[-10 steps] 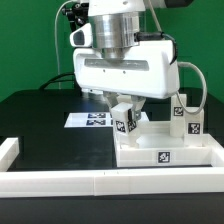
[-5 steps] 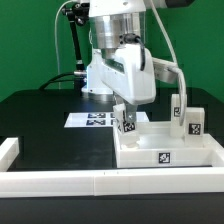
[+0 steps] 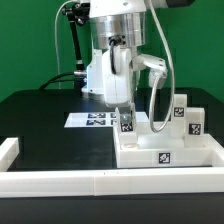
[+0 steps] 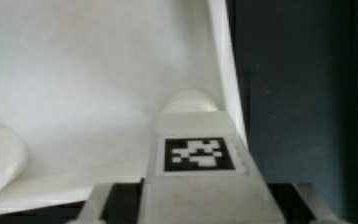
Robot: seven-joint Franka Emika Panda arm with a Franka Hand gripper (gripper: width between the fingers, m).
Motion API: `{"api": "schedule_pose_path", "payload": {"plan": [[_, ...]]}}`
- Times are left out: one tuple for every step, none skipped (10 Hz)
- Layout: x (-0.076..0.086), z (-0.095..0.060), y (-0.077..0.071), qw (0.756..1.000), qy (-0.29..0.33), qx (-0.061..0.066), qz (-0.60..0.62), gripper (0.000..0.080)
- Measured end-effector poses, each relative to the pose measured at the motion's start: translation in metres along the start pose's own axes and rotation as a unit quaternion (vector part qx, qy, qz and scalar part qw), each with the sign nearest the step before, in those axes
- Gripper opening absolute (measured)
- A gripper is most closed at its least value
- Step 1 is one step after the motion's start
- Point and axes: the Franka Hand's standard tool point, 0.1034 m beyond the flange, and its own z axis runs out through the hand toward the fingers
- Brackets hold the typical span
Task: Assemble square table
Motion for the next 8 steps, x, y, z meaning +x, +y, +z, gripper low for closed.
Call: {"api": "schedule_pose_path", "payload": {"plan": [[0.0002,0.0001,-0.0002,1.000,0.001,0.001,-0.031,0.0534],[0.0002,-0.0001,-0.0007,0.998,0.001,0.002,-0.070,0.0534],[-0.0002,-0.0001,-0.0006,0.996,0.001,0.002,-0.088,0.0534],[-0.0012,0.0002,-0.0002,0.990,0.001,0.002,-0.138,0.0630],[-0.0027,0.0005,0.0002,0.981,0.001,0.001,-0.194,0.0646],[-0.0031,0.0007,0.0004,0.970,0.001,0.001,-0.244,0.0646],[-0.0031,0.0005,0.0004,0.957,0.001,0.001,-0.291,0.0646],[-0.0031,0.0005,0.0004,0.943,0.001,0.001,-0.332,0.0649]]}}
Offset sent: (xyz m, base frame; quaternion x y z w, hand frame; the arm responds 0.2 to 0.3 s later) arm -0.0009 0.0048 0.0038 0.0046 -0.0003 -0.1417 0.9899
